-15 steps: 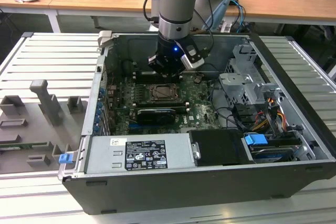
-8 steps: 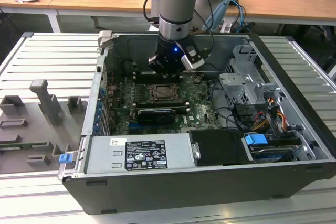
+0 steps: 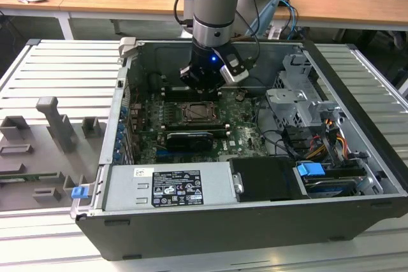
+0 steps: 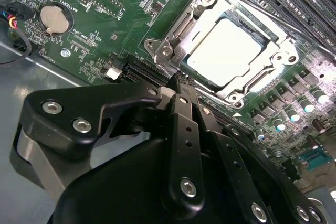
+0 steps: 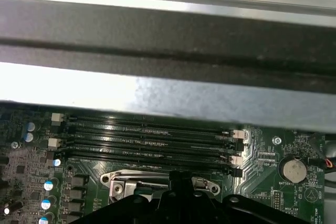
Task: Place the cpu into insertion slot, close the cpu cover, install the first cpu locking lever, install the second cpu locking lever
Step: 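Install the second cpu locking lever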
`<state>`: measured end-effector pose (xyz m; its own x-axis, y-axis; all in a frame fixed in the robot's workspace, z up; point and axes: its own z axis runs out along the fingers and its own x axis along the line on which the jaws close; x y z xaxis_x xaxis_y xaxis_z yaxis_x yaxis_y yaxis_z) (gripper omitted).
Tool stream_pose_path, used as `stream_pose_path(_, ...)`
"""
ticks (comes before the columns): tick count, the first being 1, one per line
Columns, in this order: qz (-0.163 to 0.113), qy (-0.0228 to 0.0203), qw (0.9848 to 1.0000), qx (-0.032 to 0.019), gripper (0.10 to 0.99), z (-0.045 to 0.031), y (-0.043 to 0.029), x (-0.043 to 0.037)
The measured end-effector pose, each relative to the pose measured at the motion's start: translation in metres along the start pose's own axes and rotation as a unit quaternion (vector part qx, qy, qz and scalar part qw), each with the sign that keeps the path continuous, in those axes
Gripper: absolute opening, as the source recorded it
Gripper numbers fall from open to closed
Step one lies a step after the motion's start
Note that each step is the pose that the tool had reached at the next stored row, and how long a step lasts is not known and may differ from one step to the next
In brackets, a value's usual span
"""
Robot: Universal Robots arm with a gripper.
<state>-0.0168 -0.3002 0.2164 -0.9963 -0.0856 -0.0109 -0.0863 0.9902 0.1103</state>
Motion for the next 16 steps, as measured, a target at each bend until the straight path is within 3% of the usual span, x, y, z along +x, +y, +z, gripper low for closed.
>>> stream_pose_path(16,0.0,0.0001,1.0,0.0002,0.106,-0.0016,-0.0028,0.0003)
